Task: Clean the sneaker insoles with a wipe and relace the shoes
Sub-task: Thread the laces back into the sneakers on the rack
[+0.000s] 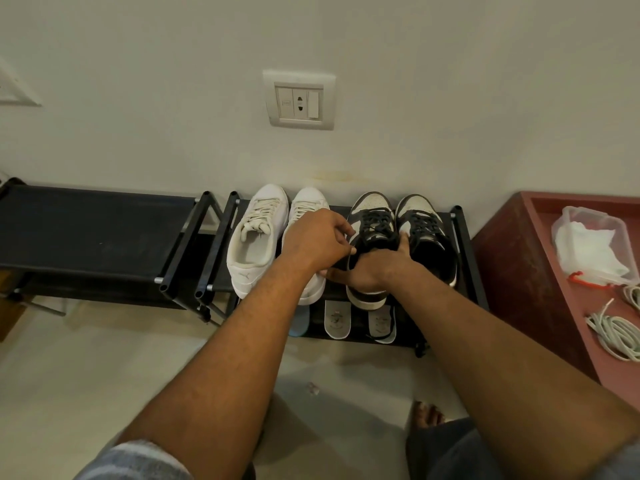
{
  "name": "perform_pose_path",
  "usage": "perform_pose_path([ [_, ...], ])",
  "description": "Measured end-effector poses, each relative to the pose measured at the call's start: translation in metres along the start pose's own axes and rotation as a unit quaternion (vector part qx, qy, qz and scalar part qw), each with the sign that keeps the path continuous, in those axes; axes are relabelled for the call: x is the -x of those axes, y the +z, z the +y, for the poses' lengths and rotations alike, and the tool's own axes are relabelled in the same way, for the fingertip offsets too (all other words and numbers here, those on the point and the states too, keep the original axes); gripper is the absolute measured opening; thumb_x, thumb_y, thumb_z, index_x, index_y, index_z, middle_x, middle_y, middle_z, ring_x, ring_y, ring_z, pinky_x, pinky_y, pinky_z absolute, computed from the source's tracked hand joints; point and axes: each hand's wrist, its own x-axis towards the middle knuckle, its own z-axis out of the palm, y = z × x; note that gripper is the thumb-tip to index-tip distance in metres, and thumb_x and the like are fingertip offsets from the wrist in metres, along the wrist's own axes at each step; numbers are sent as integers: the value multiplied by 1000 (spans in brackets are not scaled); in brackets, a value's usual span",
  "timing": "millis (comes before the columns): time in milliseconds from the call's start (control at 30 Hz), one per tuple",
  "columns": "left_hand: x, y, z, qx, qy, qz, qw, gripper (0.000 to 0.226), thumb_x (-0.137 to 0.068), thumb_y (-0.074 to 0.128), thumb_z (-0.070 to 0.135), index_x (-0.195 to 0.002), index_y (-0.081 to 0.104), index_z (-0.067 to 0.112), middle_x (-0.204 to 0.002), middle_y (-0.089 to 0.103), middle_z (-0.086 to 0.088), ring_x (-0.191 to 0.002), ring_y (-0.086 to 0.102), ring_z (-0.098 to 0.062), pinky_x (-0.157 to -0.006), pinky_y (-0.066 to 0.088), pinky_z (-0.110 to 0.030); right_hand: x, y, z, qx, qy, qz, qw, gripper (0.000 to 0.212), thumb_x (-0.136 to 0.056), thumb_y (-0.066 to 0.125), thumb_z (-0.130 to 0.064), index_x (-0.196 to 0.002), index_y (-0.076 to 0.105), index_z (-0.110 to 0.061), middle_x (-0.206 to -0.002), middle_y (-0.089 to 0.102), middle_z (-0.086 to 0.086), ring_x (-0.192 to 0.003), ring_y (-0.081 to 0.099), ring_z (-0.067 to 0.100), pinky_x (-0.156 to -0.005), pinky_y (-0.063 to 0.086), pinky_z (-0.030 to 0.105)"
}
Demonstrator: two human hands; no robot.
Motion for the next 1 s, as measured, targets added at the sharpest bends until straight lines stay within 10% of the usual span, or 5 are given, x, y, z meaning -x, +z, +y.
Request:
perform_pose_path([
  [400,4,-1,6,-10,-7,4,1000,30,-82,89,32,-109,78,36,-74,74,19,-88,71,0,-86,59,-34,-5,29,18,28,-46,128,990,93,-87,17,-92,-159,35,-37,-167,35,1,-157,23,27,-107,-29,72],
  [500,4,-4,13,-35,-6,0,999,29,-83,86,27,-110,78,35,-78,75,18,-90,71,-5,-86,59,-36,10,23,29,9,-59,182,981,75,-86,37,-88,-126,66,-31,-117,72,-4,-122,61,18,-124,6,67],
  [600,5,-8,34,-80,13,30,996,28,-88,74,24,-113,77,37,-96,77,12,-98,71,-16,-88,60,-41,33,9,56,-108,-72,300,945,45,-83,64,-74,-101,76,-34,-83,73,-12,-84,69,10,-87,58,39],
  [800,6,27,87,-96,81,80,989,34,-86,74,66,-102,81,38,-89,76,14,-91,70,-11,-79,58,-34,54,18,138,-222,50,418,879,24,-83,79,-54,-92,75,-32,-77,70,-16,-76,68,7,-74,60,35],
  [1000,9,64,107,-174,74,106,976,53,-81,69,79,-97,77,29,-82,71,9,-84,68,-15,-68,50,-32,53,53,177,-240,92,341,904,48,-84,73,-67,-111,75,-28,-98,75,-10,-89,70,11,-82,62,38],
])
